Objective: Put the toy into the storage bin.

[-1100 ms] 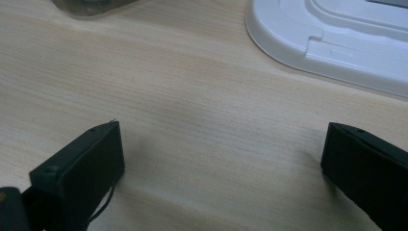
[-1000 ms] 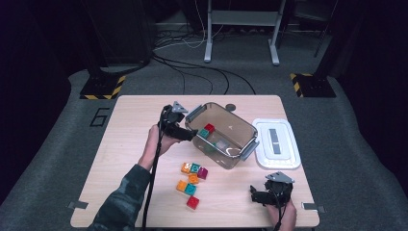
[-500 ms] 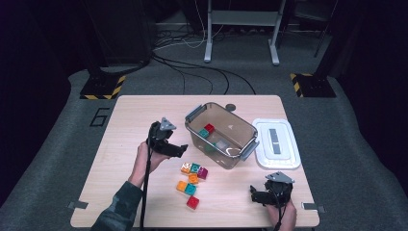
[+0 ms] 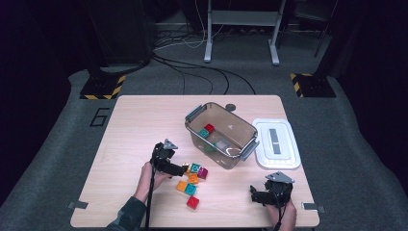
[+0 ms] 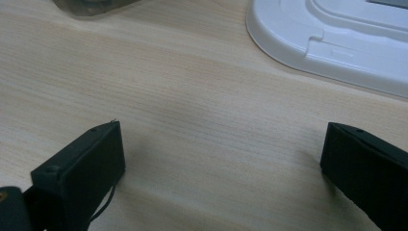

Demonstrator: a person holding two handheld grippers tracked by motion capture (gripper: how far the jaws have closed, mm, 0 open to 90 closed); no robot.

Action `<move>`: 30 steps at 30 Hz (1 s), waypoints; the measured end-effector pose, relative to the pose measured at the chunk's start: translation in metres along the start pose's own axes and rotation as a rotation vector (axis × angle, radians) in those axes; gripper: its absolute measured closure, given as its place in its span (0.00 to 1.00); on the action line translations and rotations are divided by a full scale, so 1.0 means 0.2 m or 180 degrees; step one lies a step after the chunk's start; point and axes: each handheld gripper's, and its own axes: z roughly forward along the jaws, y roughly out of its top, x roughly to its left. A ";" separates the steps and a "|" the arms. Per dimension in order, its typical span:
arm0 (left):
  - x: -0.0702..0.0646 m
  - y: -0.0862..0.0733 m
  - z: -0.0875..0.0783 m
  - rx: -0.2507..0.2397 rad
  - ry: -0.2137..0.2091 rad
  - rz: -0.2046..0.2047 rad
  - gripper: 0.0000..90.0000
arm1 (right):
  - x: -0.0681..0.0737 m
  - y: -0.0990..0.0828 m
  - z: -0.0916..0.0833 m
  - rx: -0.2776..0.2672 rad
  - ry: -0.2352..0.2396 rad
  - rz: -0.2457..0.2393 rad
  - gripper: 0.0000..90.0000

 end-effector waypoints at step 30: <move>0.00 0.00 0.10 0.0035 -0.0086 -0.0105 0.08 | 0.00 0.00 0.00 0.0000 0.0001 -0.0001 0.01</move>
